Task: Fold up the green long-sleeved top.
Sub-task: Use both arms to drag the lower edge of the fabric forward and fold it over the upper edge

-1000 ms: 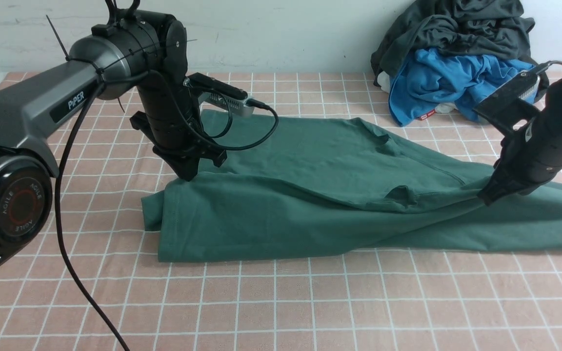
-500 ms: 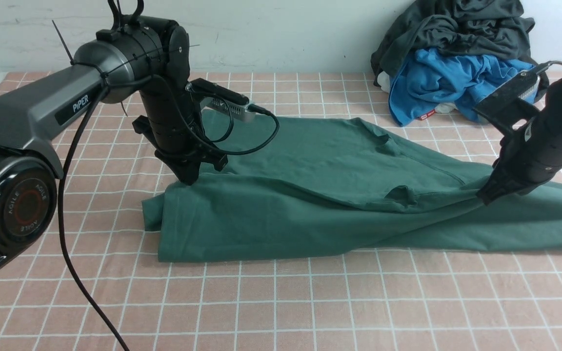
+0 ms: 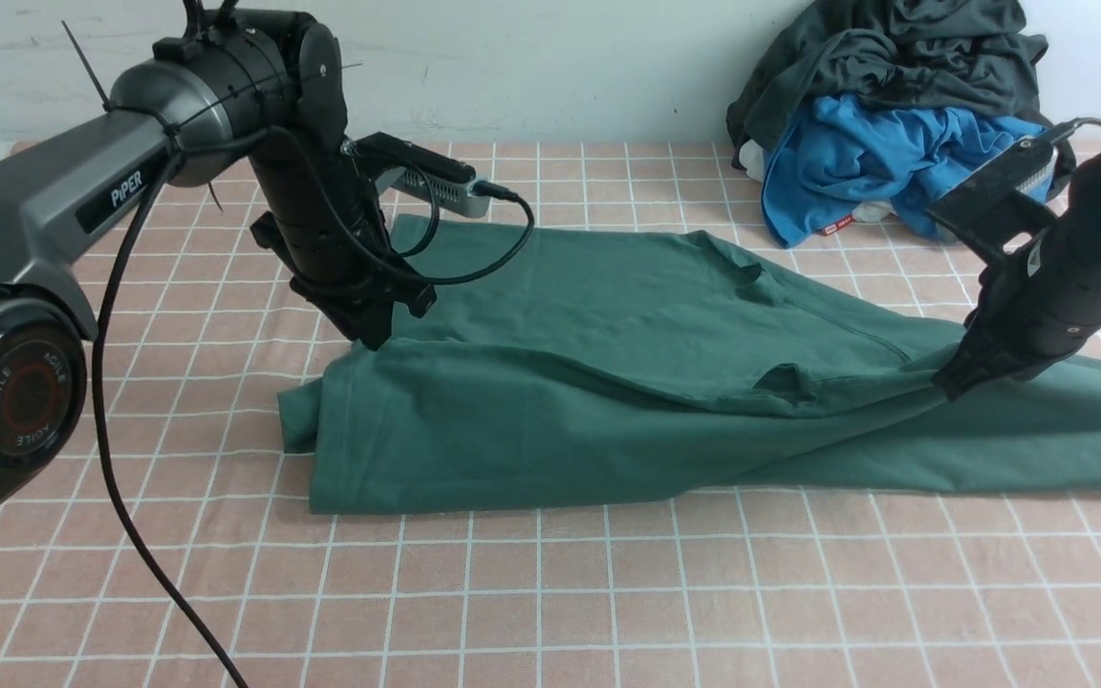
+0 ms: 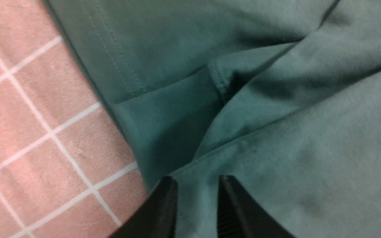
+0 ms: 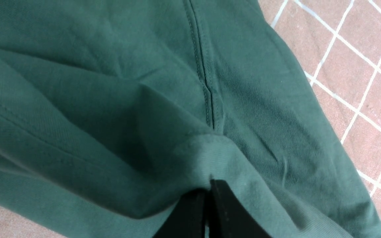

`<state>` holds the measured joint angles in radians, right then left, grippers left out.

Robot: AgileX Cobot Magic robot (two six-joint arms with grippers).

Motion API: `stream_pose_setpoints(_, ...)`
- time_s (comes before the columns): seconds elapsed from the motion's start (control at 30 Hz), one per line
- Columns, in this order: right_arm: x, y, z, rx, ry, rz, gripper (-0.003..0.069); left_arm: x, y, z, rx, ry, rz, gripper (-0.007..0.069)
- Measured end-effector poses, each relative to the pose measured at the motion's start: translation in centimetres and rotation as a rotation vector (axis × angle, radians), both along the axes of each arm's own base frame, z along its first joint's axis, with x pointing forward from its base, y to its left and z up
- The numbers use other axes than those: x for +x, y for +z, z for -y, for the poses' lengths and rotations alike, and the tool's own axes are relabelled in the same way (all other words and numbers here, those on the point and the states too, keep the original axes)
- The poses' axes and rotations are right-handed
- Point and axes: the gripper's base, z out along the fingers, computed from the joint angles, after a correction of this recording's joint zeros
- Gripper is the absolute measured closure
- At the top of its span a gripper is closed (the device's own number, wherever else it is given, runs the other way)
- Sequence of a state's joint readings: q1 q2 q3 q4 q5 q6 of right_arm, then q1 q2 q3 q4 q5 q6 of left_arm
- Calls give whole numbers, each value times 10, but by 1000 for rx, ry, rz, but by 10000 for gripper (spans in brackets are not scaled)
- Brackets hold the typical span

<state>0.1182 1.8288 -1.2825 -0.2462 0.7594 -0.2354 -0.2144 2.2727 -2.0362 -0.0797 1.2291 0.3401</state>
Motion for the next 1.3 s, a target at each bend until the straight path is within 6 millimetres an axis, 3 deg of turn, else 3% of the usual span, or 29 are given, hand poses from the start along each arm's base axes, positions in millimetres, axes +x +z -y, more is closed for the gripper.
stream_pose_setpoints(0.1, 0, 0, 0, 0, 0, 1, 662, 2, -9, -1, -2, -3, -19, 342)
stream_pose_setpoints(0.2, 0, 0, 0, 0, 1, 2, 662, 3, -10, -1, -3, -6, -9, 332)
stream_pose_setpoints(0.27, 0, 0, 0, 0, 1, 2, 662, 5, -10, 0, -8, -9, 8, 394)
stream_pose_setpoints(0.37, 0, 0, 0, 0, 1, 3, 662, 5, -10, 0, -14, -10, 8, 564)
stream_pose_setpoints(0.57, 0, 0, 0, 3, 0, 2, 662, 4, -9, 1, -22, -13, -3, 618)
stream_pose_setpoints(0.77, 0, 1, 1, -9, 4, 1, 662, 9, 13, 2, -40, -15, 55, 618)
stream_pose_setpoints(0.93, -6, 23, 4, -31, 13, 54, 662, 12, 62, 3, -64, -18, 196, 618)
stream_pose_setpoints(1.03, -8, 38, 3, -27, 25, 122, 662, 15, 79, 0, -44, -12, 280, 618)
stream_pose_setpoints(1.17, 1, 41, 1, -29, 66, 216, 662, 29, 81, -5, 8, 34, 416, 618)
stream_pose_setpoints(1.3, 14, 34, -2, -29, 109, 290, 662, 48, 66, -5, -9, 106, 532, 618)
